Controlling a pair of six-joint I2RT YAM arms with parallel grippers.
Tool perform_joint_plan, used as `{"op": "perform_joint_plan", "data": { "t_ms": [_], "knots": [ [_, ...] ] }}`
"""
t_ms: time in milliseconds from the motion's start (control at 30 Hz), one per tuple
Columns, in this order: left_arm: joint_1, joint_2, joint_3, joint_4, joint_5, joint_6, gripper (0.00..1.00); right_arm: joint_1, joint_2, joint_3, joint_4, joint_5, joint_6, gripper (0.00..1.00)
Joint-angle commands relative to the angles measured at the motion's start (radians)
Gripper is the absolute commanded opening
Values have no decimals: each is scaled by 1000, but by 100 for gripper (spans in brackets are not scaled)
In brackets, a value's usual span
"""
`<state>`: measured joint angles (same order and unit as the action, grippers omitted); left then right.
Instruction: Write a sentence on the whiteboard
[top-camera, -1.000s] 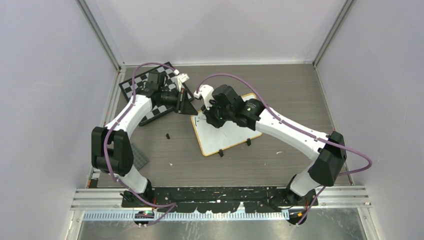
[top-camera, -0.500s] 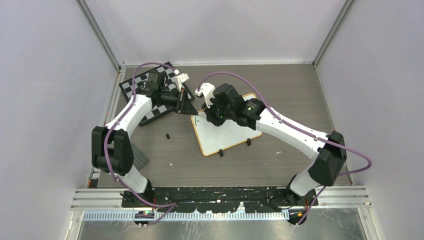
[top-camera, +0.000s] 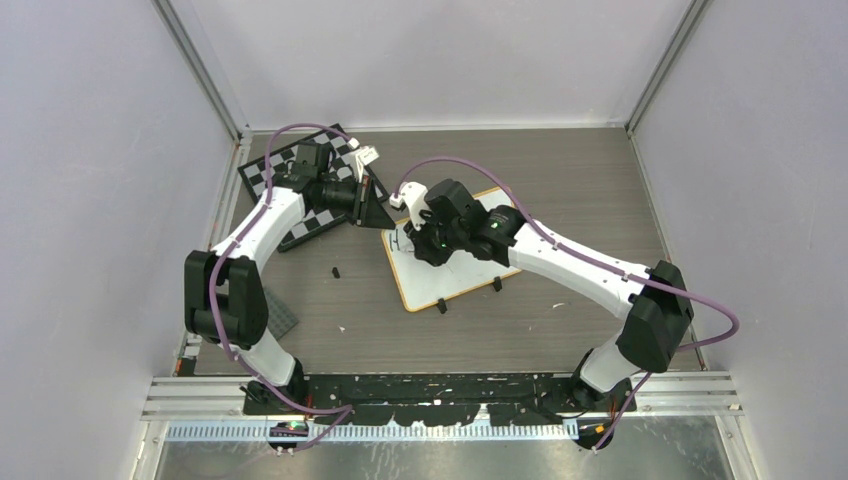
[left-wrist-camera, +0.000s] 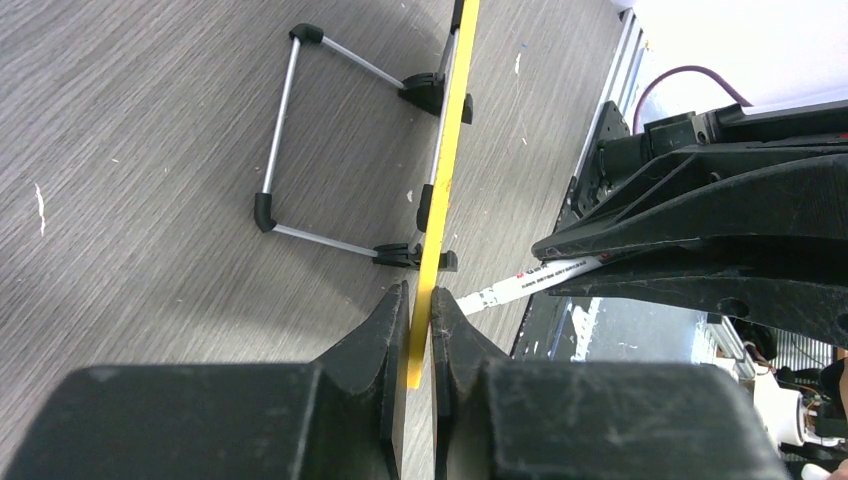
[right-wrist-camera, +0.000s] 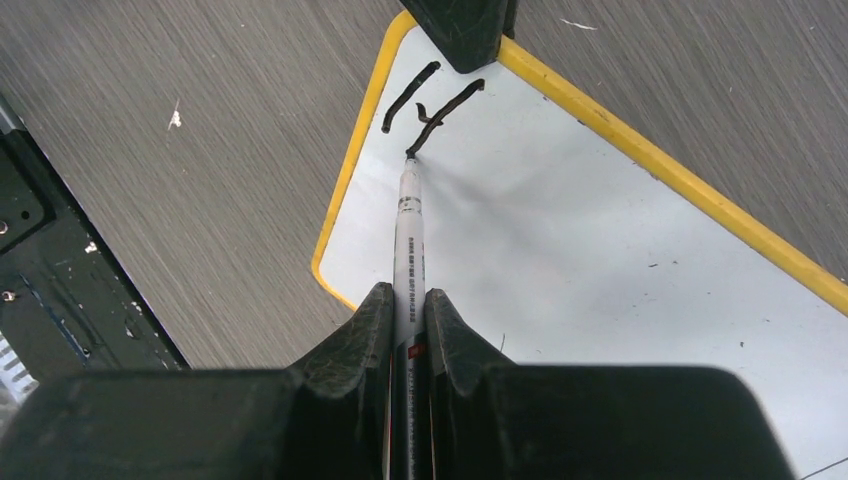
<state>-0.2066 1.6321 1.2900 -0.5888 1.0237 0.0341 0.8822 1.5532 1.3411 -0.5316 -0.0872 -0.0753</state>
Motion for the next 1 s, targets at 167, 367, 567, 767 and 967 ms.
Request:
{"op": "perform_joint_plan", "data": {
  "t_ms": [167,367,567,767,967],
  "knots": [
    [-10,19,19,-38,-9,6,0,-22,-65,58,-5,-80,15,0],
    [-10,29,23,-52,9,17,0,-119,-87,95,-22,-146,70,0],
    [-11,26,28,-61,18,28,0,-137,-158,15,6,-251,36,0],
    [-10,35,34,-66,20,29,0,-137,-176,-63,79,-293,10,0],
    [-10,30,33,-73,18,41,0,-128,-155,-111,135,-232,25,0]
  ]
}}
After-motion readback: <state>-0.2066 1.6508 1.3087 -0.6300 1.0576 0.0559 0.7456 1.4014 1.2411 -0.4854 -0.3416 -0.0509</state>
